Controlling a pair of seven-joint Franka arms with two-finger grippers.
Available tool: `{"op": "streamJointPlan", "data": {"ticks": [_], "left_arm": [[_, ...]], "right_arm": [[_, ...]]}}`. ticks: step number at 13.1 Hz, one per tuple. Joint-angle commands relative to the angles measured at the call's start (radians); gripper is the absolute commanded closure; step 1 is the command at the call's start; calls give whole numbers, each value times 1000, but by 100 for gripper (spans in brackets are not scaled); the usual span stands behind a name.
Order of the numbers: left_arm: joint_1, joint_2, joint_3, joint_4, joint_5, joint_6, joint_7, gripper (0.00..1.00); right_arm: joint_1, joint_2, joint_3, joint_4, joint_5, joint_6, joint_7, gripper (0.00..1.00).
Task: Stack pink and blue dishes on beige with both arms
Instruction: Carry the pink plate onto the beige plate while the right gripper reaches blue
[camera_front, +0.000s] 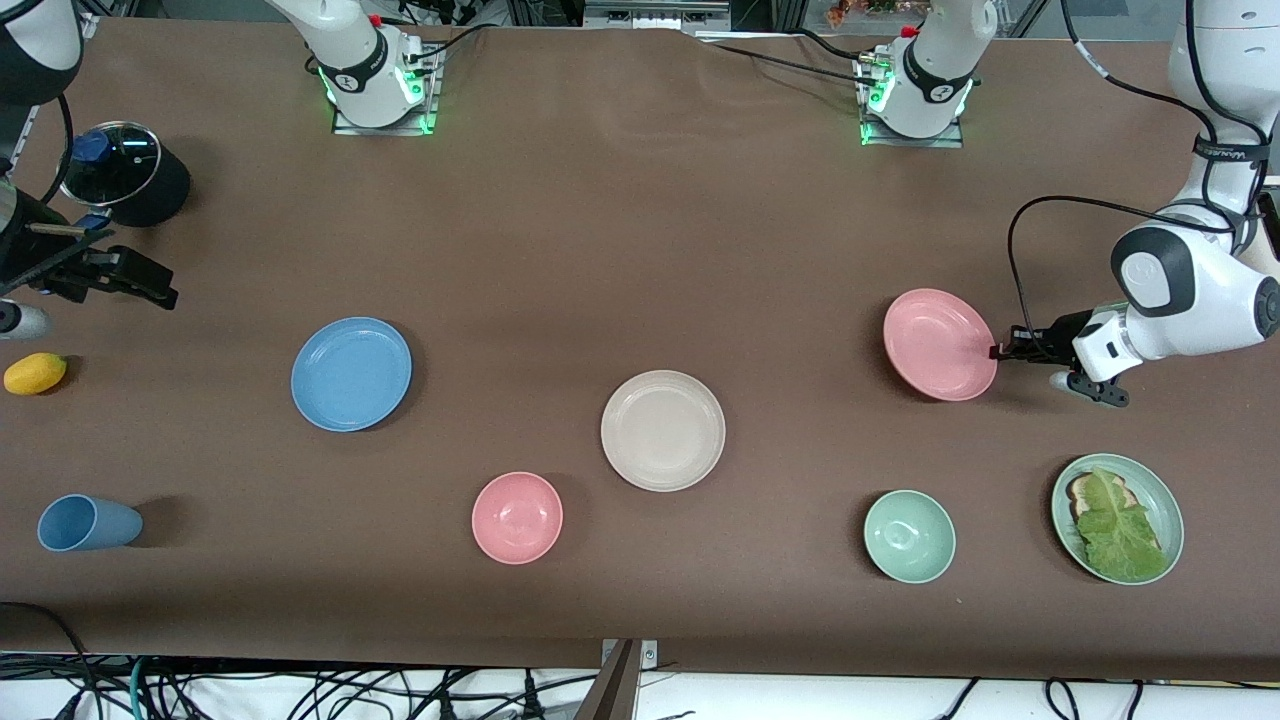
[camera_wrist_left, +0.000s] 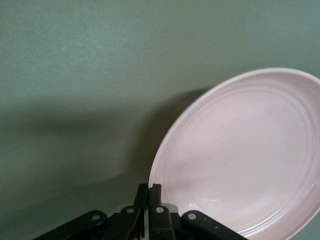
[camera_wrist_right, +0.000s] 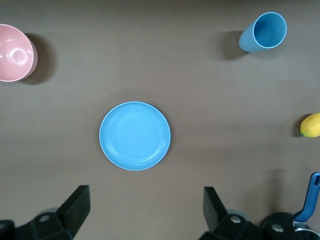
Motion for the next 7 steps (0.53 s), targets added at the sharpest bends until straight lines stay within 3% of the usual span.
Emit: {"op": "streamJointPlan", "data": {"ticks": [1, 4, 7], "left_arm": [[-11, -11, 11, 41, 16, -77, -25, 100], [-56, -11, 1, 62, 8, -98, -120, 100], [-105, -10, -70, 113, -40, -96, -286, 100]], "right_arm": [[1, 69, 6, 17, -9, 26, 10, 0], [6, 140, 6, 17, -15, 92, 5, 0], [3, 201, 6, 8, -12, 158, -27, 0]]}}
